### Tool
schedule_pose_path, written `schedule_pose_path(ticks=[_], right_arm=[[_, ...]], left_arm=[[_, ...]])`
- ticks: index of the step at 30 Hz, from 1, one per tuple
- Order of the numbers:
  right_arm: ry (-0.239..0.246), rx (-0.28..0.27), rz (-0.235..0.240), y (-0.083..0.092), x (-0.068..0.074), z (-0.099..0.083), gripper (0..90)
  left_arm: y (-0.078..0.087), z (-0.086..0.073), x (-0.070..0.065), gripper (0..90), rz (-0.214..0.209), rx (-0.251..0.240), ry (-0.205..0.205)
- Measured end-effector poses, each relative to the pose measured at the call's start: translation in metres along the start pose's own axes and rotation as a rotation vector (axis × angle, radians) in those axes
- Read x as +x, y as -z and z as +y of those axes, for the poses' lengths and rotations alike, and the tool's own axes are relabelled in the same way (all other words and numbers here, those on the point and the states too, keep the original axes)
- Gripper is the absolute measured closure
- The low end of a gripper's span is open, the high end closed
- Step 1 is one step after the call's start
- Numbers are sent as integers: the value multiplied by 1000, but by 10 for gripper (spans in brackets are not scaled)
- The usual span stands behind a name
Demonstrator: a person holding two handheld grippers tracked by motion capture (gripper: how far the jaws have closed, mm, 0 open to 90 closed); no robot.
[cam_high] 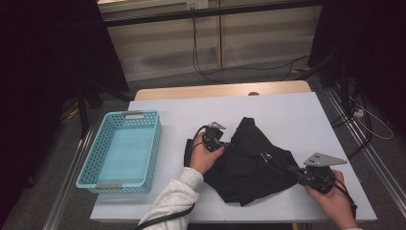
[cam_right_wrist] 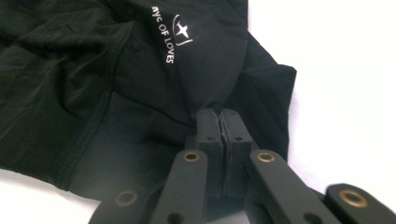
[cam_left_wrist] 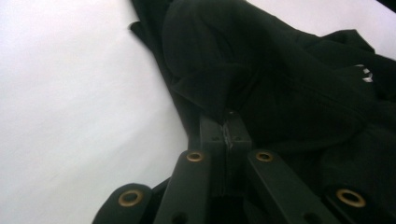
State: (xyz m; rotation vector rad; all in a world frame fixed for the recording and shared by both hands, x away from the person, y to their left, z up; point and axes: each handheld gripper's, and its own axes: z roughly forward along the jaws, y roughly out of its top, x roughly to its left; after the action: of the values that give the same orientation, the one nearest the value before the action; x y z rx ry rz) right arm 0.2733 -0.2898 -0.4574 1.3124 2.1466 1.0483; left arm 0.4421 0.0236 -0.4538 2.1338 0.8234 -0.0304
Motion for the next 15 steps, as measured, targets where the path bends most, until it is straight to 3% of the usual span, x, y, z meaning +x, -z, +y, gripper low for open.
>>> schedule_pose_path(ticks=[2, 6, 9, 12, 15], right_arm=[[3, -2, 2, -1, 1, 2, 879], [-4, -16, 3, -6, 2, 7, 879], [2, -20, 17, -15, 8, 16, 876], [20, -26, 34, -25, 17, 26, 875], [33, -24, 42, -33, 24, 33, 878]], left_arm=[[16, -2, 5, 900, 25, -9, 5], [53, -11, 19, 900, 117, -21, 17], [76, -18, 26, 900, 151, -30, 36], [94, -25, 28, 900, 173, -37, 38], [104, -33, 26, 900, 162, -42, 41]])
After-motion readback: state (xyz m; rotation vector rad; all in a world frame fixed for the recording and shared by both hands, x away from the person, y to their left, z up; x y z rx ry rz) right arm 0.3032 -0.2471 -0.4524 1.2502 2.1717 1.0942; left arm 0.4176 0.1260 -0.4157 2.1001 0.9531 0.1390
